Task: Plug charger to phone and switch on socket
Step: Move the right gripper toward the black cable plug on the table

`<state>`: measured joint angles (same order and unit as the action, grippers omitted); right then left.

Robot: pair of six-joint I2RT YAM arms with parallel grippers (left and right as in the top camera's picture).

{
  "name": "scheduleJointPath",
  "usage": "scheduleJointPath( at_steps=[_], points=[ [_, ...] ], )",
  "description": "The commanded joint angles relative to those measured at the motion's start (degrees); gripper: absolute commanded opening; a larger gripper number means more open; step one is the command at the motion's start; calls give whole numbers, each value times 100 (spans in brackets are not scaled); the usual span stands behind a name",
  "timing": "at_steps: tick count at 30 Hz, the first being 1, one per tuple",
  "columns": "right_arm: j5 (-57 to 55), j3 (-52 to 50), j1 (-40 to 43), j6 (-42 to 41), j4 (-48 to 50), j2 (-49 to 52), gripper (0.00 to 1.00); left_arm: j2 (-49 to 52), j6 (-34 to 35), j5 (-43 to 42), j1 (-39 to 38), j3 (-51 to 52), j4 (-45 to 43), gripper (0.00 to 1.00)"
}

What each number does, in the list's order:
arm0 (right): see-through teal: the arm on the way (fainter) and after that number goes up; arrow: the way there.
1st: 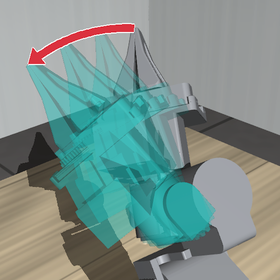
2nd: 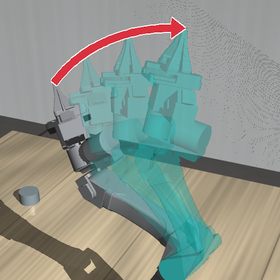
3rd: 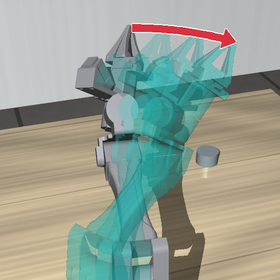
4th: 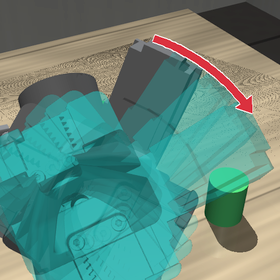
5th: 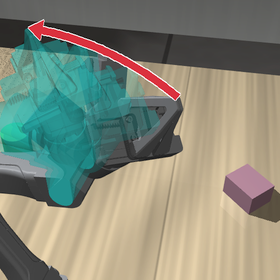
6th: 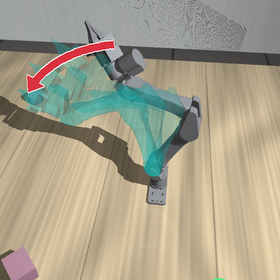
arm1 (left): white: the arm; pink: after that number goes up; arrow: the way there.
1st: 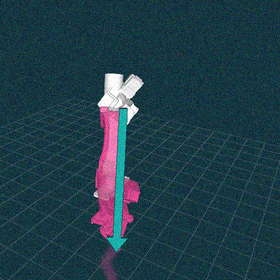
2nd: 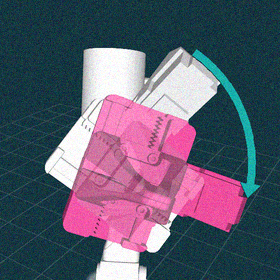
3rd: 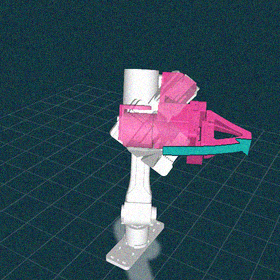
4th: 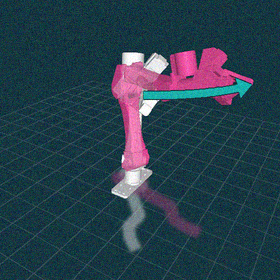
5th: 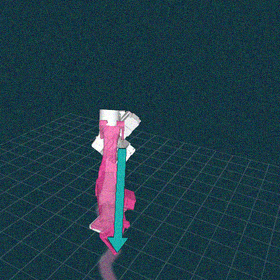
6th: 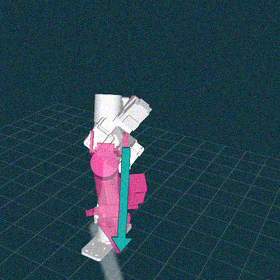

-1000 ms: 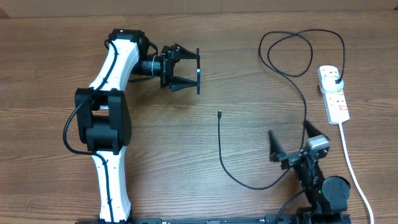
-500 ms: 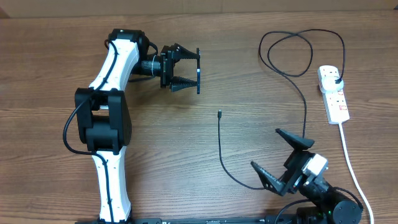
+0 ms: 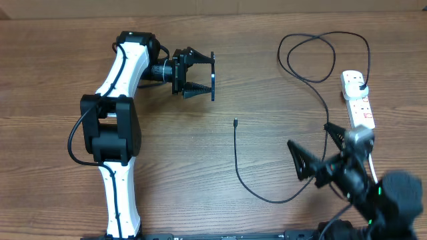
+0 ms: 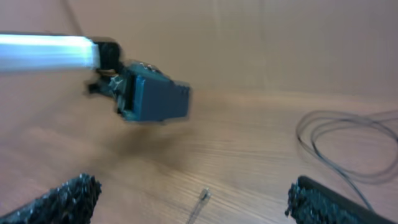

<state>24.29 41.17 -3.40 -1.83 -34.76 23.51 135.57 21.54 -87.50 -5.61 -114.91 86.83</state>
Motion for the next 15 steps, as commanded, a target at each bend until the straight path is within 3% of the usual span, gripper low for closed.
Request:
scheduleJointPath(
  at_steps=[1, 6, 11, 15],
  points=[
    [-361, 1012, 15, 341, -761, 1237, 100, -4, 33, -310, 9, -166, 15, 76],
    [815, 1934, 15, 317, -1523, 2579, 100, -4, 33, -310, 9, -166, 15, 75],
    [3318, 2138, 15, 319, -1342, 3388, 100, -4, 33, -310, 7, -166, 13, 75],
    [3825, 2138, 15, 280, -1189, 3731, 100, -4, 33, -310, 9, -166, 13, 75]
  ],
)
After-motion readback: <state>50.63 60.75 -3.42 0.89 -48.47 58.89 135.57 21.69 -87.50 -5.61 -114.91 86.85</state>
